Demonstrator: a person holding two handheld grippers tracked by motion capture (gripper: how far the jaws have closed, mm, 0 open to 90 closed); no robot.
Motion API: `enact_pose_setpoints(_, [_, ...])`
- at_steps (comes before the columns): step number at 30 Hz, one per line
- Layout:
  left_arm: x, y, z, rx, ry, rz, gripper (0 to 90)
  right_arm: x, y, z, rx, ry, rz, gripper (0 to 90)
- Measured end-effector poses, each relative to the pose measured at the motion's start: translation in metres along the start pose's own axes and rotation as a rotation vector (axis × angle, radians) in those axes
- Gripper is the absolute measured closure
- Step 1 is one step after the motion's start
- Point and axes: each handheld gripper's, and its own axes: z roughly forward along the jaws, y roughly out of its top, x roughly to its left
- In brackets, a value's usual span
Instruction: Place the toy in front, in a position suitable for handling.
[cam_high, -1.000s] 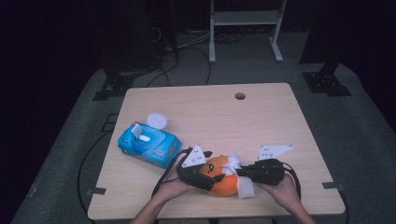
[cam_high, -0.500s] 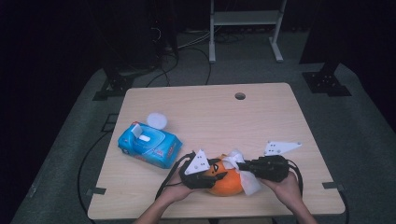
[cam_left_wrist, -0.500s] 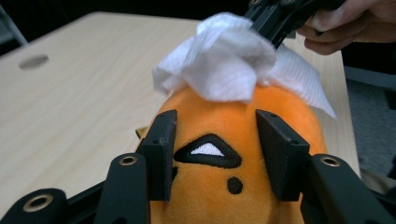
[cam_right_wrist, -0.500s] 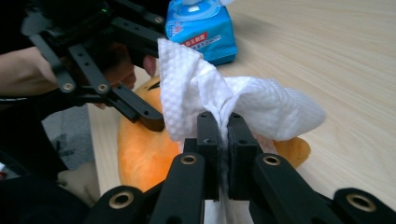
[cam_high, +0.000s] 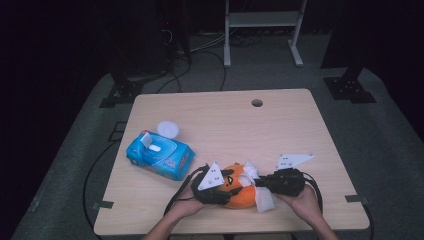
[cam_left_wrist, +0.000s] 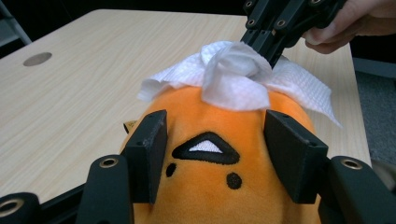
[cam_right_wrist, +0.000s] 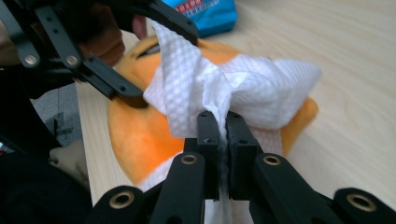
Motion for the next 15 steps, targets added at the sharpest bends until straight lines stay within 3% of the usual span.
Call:
enact_pose_setpoints(8, [0.002, -0.005, -0.004, -0.002, -0.006, -0.022, 39.3, -0.005, -0.005, -0.010, 0.023, -0.054, 0.010, 85.3])
enact_pose_setpoints(12, [0.006, -0.008, -0.006, -0.016, -0.014, -0.057, 37.3, -0.010, -0.007, -0.033, 0.000, -0.094, 0.011, 85.3])
enact_pose_setpoints(15, [0.006, -0.007, -0.005, -0.017, -0.015, -0.058, 36.0, -0.023, -0.017, -0.056, -0.019, -0.149, 0.051, 85.2])
